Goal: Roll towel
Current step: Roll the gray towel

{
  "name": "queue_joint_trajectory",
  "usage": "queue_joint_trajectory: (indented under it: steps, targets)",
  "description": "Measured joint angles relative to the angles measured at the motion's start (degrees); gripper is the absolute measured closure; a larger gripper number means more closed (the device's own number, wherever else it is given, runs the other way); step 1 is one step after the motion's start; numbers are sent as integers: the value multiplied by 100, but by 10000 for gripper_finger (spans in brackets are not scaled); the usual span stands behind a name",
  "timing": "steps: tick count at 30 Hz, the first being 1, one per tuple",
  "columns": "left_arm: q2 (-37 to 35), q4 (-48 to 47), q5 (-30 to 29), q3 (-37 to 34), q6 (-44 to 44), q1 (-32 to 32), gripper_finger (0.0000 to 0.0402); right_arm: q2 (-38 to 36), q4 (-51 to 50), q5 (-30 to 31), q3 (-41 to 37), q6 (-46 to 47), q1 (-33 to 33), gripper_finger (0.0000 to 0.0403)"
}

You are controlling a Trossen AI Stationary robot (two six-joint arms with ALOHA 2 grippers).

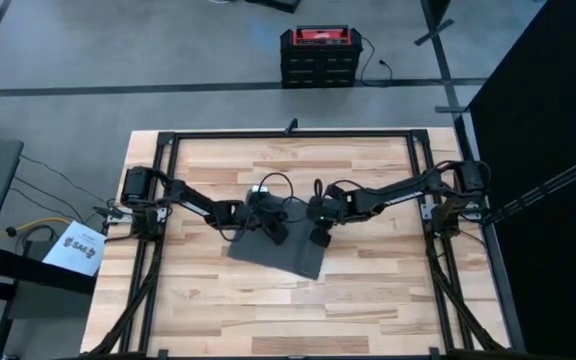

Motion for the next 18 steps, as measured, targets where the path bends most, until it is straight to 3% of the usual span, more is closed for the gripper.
queue_joint_trajectory:
  steps: [7,12,18]
  targets:
    - [5,54,-110,-3,-219,-144,387,4,119,-413,0,-664,-151,403]
    - [-10,210,-8,-20,93,-241,387,-7,312,-469,-2,-1532,-216,403]
    - [-170,83,36,-15,284,-242,386,118,291,-499,2,-1688,-390,403]
